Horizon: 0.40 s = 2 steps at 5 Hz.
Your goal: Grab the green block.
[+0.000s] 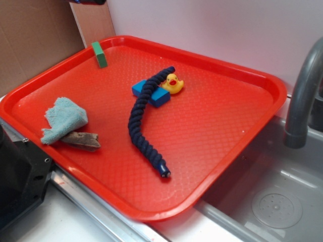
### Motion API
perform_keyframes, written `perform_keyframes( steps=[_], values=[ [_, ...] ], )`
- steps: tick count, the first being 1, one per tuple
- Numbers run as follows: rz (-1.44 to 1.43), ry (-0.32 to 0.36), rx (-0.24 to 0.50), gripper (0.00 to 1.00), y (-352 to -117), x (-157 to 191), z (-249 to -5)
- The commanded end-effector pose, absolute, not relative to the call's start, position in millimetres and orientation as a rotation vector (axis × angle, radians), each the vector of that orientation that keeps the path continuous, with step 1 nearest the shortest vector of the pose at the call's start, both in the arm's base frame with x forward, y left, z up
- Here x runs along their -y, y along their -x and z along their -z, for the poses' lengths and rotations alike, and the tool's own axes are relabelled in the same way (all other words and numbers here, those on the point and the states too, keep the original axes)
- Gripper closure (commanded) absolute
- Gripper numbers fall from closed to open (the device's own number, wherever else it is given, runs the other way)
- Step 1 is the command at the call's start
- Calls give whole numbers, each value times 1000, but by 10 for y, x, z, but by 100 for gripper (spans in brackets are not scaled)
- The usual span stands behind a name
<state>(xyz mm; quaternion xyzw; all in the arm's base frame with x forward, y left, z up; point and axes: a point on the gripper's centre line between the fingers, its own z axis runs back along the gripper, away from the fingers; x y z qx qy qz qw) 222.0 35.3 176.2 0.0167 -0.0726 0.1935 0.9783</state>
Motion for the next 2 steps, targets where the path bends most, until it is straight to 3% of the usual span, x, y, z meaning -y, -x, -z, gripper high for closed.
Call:
perform_keyframes(
  steps=[1,2],
  values=[
    [-693,-64,276,0,-2354,-1122,-1249],
    [-828,-77,296,0,-2409,-1196,-1059]
  ],
)
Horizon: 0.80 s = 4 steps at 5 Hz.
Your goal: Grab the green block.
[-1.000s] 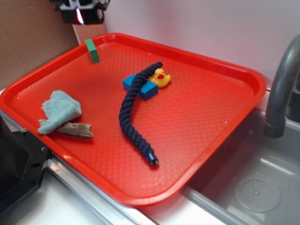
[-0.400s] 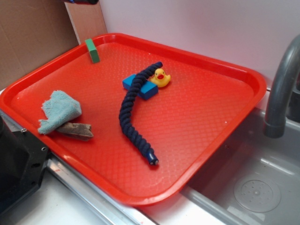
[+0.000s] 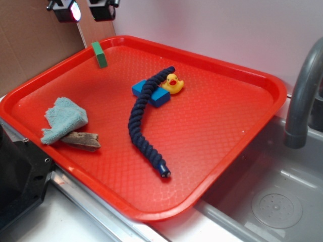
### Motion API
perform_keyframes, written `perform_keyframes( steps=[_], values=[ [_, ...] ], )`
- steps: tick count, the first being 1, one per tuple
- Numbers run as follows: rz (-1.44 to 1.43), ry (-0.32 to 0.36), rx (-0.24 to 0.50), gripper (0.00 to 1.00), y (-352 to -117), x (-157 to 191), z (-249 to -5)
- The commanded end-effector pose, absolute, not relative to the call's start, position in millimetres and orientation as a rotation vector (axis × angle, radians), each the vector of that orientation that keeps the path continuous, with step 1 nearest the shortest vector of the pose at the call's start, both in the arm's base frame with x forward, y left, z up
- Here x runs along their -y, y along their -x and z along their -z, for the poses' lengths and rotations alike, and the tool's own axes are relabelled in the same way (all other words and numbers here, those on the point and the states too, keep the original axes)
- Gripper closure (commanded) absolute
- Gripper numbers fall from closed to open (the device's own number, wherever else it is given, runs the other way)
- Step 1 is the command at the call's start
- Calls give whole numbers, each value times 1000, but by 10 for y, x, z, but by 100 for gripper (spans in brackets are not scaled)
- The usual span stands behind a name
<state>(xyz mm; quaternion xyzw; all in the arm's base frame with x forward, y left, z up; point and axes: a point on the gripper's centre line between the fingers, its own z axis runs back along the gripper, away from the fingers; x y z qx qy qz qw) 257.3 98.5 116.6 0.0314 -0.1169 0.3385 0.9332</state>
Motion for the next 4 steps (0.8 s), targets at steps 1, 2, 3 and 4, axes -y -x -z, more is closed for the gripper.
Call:
perform_keyframes(
  steps=[1,2,3,4],
  values=[
    [-955,-20,248,0,-2364,-1355,-839],
    [-1014,19,232,0,-2356,-1532,-657],
    [-1014,37,193,0,-2498,-1567,-459],
    [-987,57,157,0,-2706,-1483,-341]
  ],
)
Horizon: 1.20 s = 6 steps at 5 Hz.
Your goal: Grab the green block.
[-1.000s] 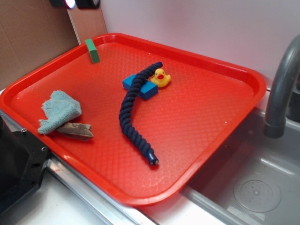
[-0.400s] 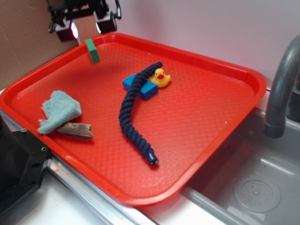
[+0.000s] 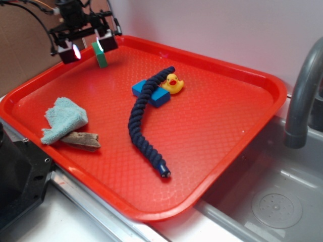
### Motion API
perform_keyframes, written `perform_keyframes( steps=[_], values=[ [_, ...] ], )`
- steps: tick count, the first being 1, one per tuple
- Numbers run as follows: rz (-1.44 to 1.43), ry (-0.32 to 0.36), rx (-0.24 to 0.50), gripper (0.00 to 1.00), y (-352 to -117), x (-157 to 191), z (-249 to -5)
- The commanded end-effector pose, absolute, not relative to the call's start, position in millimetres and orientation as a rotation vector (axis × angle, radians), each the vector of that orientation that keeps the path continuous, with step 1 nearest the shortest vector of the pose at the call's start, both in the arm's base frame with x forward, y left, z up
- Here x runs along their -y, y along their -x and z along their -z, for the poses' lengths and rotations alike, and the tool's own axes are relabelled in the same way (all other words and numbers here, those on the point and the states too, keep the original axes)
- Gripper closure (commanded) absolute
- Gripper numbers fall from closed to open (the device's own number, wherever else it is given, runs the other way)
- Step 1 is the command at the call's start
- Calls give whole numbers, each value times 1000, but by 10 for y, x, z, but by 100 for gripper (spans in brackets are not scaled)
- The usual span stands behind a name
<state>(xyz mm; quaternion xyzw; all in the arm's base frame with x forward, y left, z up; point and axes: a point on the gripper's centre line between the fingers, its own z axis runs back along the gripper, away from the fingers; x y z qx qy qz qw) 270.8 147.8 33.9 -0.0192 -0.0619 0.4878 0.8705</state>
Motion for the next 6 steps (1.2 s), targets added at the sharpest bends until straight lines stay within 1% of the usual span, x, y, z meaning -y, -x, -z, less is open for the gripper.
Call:
perform_keyframes(
  steps=[1,2,3,4,5,6],
  values=[
    [-961,30,140,0,-2778,-1456,-315],
    [-966,13,146,100,-2699,-1542,-339],
    [-941,22,140,100,-2666,-1565,-437],
    [-834,47,136,100,-2623,-1419,-778],
    [-723,6,149,100,-2472,-1113,-1271],
    [-621,-33,135,100,-2282,-742,-1646]
  ],
)
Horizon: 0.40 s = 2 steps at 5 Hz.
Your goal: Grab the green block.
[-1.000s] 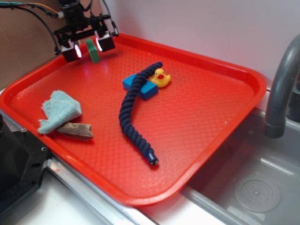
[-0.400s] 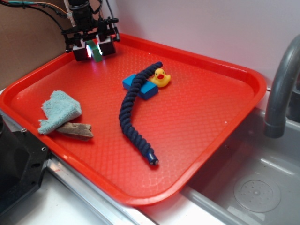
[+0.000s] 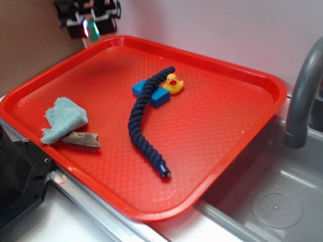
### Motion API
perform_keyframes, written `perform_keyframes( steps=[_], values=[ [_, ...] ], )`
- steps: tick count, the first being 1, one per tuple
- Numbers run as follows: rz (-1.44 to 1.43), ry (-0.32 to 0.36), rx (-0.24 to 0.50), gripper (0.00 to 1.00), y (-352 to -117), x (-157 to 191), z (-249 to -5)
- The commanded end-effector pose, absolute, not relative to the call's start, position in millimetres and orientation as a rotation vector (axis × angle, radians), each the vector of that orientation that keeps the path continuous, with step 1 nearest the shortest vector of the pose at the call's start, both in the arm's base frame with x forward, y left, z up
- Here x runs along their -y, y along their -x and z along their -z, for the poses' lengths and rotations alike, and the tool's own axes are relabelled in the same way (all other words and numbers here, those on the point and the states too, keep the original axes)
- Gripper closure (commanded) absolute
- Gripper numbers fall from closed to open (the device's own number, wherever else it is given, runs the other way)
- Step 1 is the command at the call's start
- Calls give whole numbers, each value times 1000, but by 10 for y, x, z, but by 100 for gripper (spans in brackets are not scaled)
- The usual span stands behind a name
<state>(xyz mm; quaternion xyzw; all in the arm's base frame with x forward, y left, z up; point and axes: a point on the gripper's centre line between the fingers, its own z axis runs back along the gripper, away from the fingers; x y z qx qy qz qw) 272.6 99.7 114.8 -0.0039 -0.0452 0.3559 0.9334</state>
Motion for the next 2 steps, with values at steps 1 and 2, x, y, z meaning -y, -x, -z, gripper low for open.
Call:
perform_keyframes(
  steps=[1,2],
  values=[
    [-544,-16,118,100,-2089,-432,-1813],
    [-399,-50,132,100,-1730,-118,-1989]
  ],
)
